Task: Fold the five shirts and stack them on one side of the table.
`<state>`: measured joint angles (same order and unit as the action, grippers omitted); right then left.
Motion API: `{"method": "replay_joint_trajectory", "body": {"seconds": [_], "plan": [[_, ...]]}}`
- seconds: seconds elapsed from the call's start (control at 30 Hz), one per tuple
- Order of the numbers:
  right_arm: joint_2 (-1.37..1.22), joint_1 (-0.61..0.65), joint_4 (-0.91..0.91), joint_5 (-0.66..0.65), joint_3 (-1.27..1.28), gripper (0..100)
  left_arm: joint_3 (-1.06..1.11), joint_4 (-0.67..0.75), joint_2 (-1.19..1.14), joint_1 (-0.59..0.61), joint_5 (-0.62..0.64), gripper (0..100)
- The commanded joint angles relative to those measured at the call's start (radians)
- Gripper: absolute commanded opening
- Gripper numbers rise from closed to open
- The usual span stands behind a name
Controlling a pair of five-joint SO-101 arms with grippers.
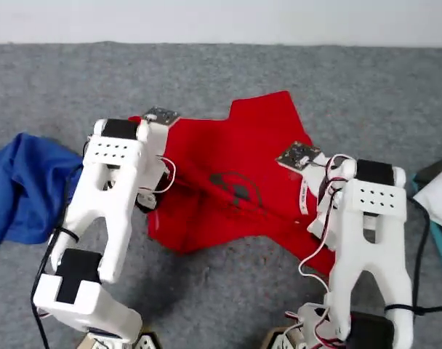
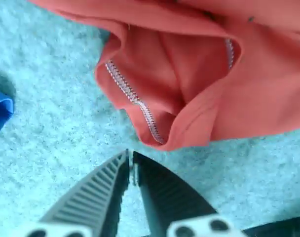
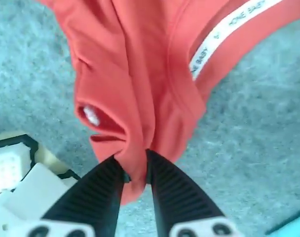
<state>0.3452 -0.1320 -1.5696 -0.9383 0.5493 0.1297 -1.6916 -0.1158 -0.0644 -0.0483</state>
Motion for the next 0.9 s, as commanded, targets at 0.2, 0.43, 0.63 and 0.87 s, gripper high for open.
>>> {"method": "replay_joint_trajectory", "body": {"seconds": [0.2,0.43,0.63,0.87], "plan": [[0.022,-0.012,-0.016,-0.011,0.012,0.8,0.208,0.1,-0.003,-0.238,-0.018,11],[0.022,-0.062,-0.064,-0.014,0.012,0.8,0.064,0.129,-0.195,-0.137,0.06,12],[0.022,-0.082,-0.056,-0.068,0.012,0.8,-0.24,-0.064,-0.304,-0.06,0.078,21],[0.021,-0.067,-0.041,-0.068,0.012,0.8,-0.231,-0.064,-0.362,-0.069,-0.014,21]]}}
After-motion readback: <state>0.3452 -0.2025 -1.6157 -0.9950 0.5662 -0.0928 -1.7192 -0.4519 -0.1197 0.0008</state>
